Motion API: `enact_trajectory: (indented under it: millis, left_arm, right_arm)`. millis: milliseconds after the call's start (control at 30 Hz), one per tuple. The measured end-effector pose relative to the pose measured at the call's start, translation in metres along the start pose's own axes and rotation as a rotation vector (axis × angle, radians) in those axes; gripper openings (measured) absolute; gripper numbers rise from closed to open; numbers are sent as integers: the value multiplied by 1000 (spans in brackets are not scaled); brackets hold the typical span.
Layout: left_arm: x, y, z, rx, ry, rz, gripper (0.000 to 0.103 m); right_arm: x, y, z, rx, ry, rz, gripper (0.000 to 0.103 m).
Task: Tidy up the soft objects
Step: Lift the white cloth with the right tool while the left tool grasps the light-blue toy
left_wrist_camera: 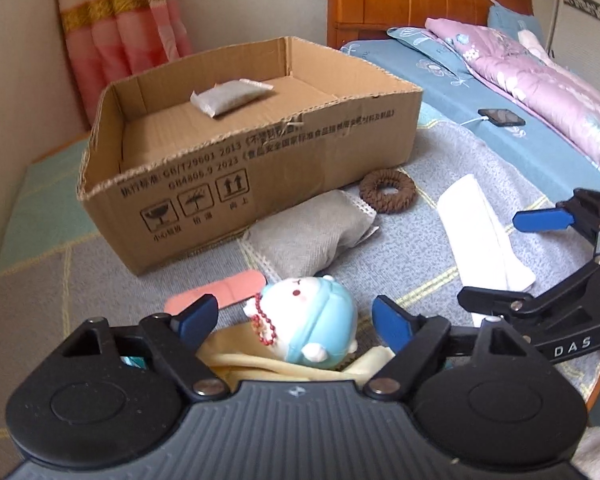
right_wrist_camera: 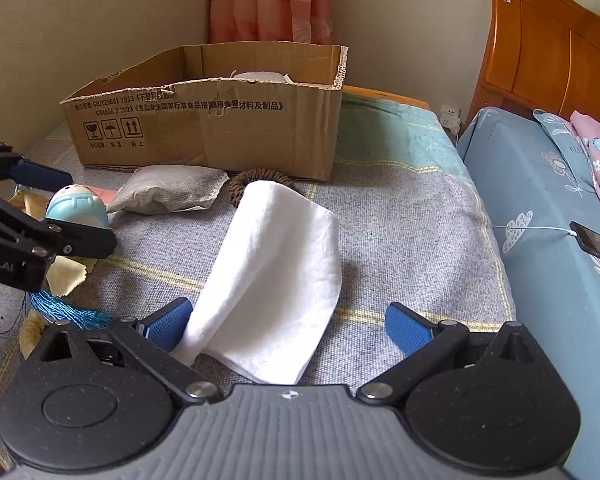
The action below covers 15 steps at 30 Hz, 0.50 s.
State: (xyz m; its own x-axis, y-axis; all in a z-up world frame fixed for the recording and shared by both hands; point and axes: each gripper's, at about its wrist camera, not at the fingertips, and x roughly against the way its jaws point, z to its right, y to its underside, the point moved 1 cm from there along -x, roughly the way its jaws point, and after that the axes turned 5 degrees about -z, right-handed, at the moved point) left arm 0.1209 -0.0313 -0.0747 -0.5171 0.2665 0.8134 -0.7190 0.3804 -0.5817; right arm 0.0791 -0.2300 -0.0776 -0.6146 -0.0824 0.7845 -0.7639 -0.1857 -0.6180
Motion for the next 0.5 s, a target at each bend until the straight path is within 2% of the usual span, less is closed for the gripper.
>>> enact_trajectory:
  millis: [167, 367, 500]
  left_arm:
    - [2, -1, -2, 4, 20, 14, 81]
    - [-3, -1, 4, -21, 28, -18, 52]
    - [-2, -1, 2, 2, 31, -13, 52]
  right_arm:
    - [0, 0, 0, 5, -6, 8, 103]
    - [0, 2, 0, 8, -8, 23, 103]
    - [2, 2, -5, 27, -23, 25, 103]
